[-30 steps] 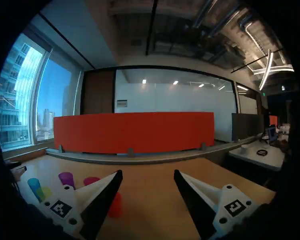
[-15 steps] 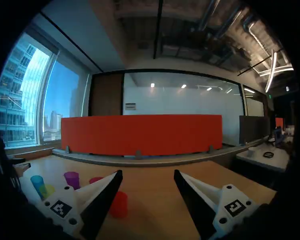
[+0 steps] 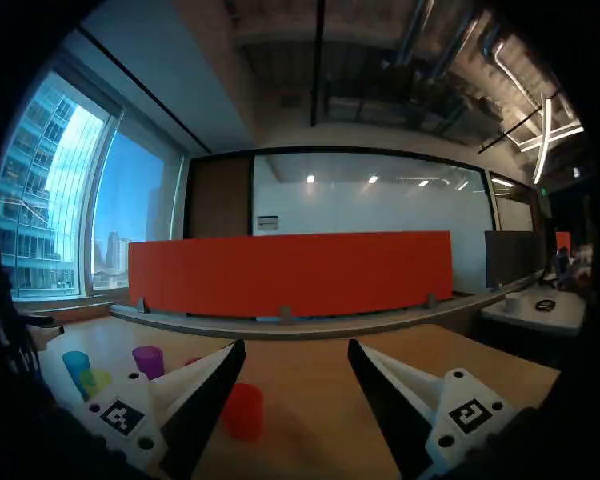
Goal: Pour water
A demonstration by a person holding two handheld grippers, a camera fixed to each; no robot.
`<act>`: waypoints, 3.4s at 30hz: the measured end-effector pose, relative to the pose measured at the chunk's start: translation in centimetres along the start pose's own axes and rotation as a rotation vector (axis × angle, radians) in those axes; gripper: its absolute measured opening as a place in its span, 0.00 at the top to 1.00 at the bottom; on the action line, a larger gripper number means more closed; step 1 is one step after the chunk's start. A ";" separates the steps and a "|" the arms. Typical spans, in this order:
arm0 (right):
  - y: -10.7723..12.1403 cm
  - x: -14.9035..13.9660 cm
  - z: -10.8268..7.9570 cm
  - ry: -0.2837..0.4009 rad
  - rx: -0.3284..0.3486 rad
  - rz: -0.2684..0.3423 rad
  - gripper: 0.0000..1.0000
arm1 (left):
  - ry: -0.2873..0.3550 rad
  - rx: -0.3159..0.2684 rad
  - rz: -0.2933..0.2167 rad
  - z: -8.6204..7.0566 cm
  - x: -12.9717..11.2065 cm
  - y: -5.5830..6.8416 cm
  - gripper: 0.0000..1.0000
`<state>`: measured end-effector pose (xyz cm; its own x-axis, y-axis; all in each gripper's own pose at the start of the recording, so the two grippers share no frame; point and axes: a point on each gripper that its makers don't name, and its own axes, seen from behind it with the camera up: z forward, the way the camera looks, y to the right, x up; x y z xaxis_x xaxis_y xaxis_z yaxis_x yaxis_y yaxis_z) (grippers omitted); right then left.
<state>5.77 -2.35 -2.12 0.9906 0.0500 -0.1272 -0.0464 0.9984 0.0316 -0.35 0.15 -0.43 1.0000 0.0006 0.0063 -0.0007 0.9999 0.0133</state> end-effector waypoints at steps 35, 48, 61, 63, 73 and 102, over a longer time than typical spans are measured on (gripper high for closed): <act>3.9 -5.9 1.3 -0.058 -0.051 -0.017 0.01 | 0.000 0.000 0.000 0.1 0.0 0.0 0.01; 3.4 -6.8 1.3 -0.097 -0.047 -0.030 0.01 | 0.000 0.000 0.000 0.1 0.0 0.0 0.01; 3.5 -6.9 1.3 -0.098 -0.052 -0.031 0.01 | 0.000 0.000 0.000 0.0 0.0 0.0 0.01; 3.5 -6.9 1.3 -0.098 -0.052 -0.031 0.01 | 0.000 0.000 0.000 0.0 0.0 0.0 0.01; 3.4 -7.0 1.4 -0.100 -0.050 -0.030 0.01 | 0.000 0.000 0.000 0.0 0.1 0.0 0.01; 3.3 -7.0 1.3 -0.100 -0.047 -0.029 0.01 | 0.000 0.000 0.000 0.1 0.1 0.0 0.01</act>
<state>-1.10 0.53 0.16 0.9994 0.0204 -0.0276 -0.0209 0.9996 -0.0173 -0.28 0.17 -0.38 1.0000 0.0007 0.0061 -0.0008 0.9999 0.0132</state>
